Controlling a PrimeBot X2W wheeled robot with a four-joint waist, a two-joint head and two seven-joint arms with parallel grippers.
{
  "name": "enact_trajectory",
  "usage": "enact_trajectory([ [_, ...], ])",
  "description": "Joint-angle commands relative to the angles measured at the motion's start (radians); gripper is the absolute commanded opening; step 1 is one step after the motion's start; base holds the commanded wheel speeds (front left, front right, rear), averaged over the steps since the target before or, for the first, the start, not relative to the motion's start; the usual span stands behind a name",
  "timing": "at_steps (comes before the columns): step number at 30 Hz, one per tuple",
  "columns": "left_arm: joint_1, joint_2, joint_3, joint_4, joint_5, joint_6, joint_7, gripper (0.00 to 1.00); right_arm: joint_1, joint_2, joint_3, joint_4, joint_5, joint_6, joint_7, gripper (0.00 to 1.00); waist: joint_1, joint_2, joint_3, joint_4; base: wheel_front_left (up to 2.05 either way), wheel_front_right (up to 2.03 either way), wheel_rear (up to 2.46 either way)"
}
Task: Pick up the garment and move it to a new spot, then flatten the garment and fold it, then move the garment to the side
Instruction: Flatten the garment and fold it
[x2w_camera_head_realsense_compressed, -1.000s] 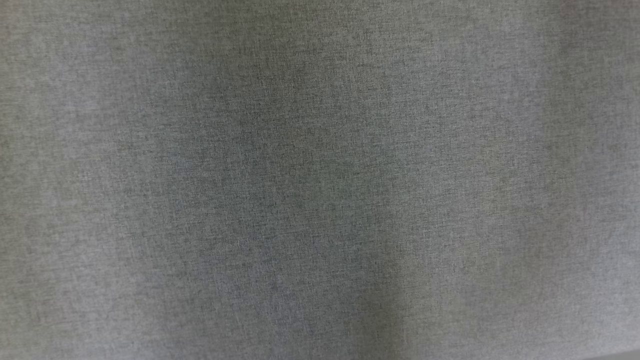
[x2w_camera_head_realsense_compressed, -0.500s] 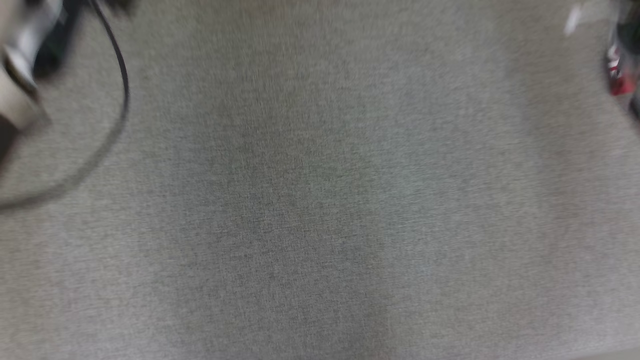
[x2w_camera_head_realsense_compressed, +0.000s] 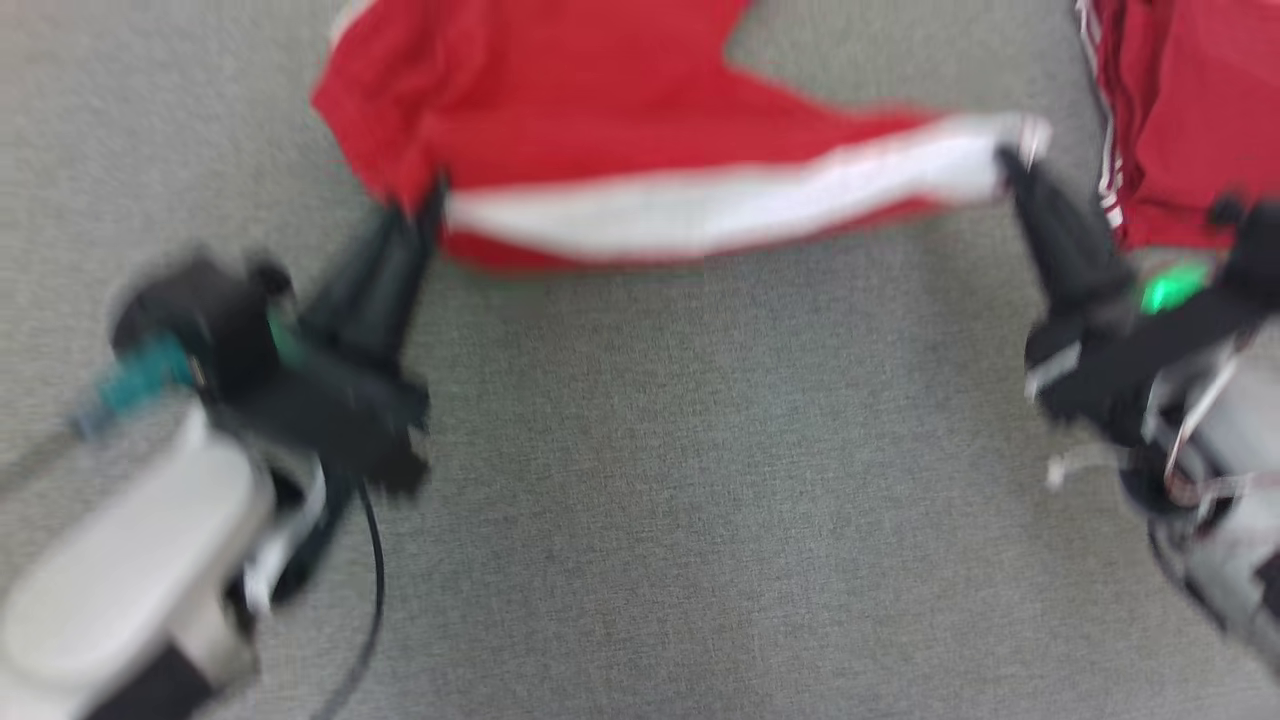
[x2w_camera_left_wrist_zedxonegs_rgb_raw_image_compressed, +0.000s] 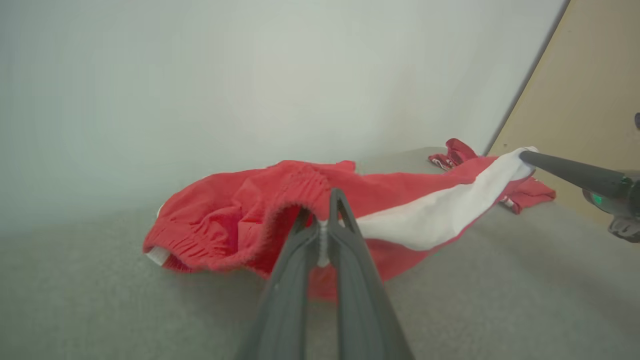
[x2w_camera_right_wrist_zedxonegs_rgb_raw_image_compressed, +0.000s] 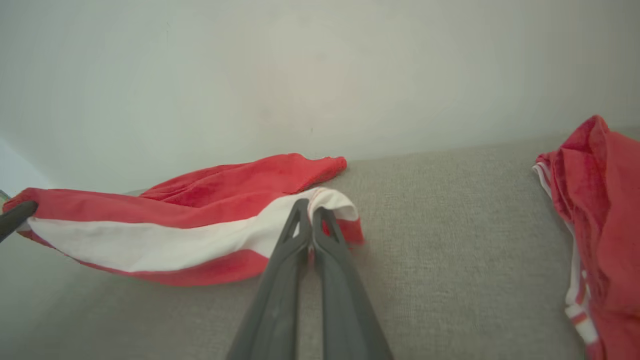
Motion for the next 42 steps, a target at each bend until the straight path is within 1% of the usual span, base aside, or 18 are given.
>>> enact_trajectory([
  [1,0.079,0.007,0.011,-0.020,0.028,0.007,-0.003,0.00,0.063,-0.004,-0.008,-0.019,-0.005,-0.003,-0.001,0.00,0.0004,0.0002,-0.053,0.006,0.00,0.00,0.00],
  [3,0.158,0.002,0.020,-0.042,0.042,0.004,-0.003,0.00,0.131,-0.017,-0.007,-0.039,-0.017,-0.003,-0.001,0.00,0.0004,0.0002,-0.075,0.009,0.00,0.00,0.00],
  [8,0.332,-0.014,0.046,-0.057,0.073,-0.008,-0.003,0.00,0.287,-0.020,-0.025,-0.070,-0.008,-0.003,-0.001,0.00,0.0004,0.0002,-0.121,0.019,0.00,0.00,0.00],
  [15,0.518,-0.065,0.072,-0.034,0.128,-0.034,-0.003,0.00,0.476,-0.015,-0.044,-0.093,-0.016,-0.003,-0.001,0.00,0.0004,0.0002,-0.186,0.038,0.00,0.00,0.00],
  [17,0.541,-0.073,0.079,-0.031,0.133,-0.037,-0.003,0.00,0.503,-0.020,-0.046,-0.097,-0.020,-0.003,-0.001,0.00,0.0004,0.0002,-0.196,0.043,0.00,0.00,0.00],
  [24,0.692,-0.108,0.146,-0.017,0.175,-0.071,-0.003,0.00,0.689,-0.024,-0.069,-0.152,-0.026,-0.003,0.011,0.00,0.0004,0.0002,-0.257,0.059,0.00,0.00,0.00],
  [28,0.763,-0.122,0.181,-0.017,0.193,-0.086,-0.003,0.00,0.783,-0.023,-0.114,-0.194,-0.033,-0.003,0.023,0.00,0.0004,0.0002,-0.283,0.066,0.00,0.00,0.00],
  [30,0.784,-0.134,0.196,-0.023,0.205,-0.087,-0.003,0.00,0.820,-0.015,-0.158,-0.210,-0.031,-0.003,0.018,0.00,0.0004,0.0002,-0.287,0.073,0.00,0.00,0.00],
  [33,0.796,-0.150,0.208,-0.026,0.227,-0.093,-0.003,0.00,0.852,-0.001,-0.223,-0.230,-0.043,-0.003,0.024,0.00,0.0004,0.0002,-0.289,0.083,0.00,0.00,0.00],
  [36,0.787,-0.169,0.213,-0.030,0.248,-0.104,-0.003,0.00,0.854,0.008,-0.263,-0.254,-0.068,-0.003,0.052,0.00,0.0004,0.0002,-0.293,0.091,0.00,0.00,0.00],
  [39,0.762,-0.189,0.220,-0.035,0.271,-0.122,-0.003,0.00,0.819,0.023,-0.307,-0.275,-0.086,-0.003,0.080,0.00,0.0004,0.0002,-0.293,0.102,0.00,0.00,0.00],
  [42,0.732,-0.209,0.242,-0.040,0.291,-0.131,-0.003,0.00,0.762,0.031,-0.347,-0.284,-0.110,-0.003,0.105,0.00,0.0004,0.0002,-0.286,0.115,0.00,0.00,0.00],
])
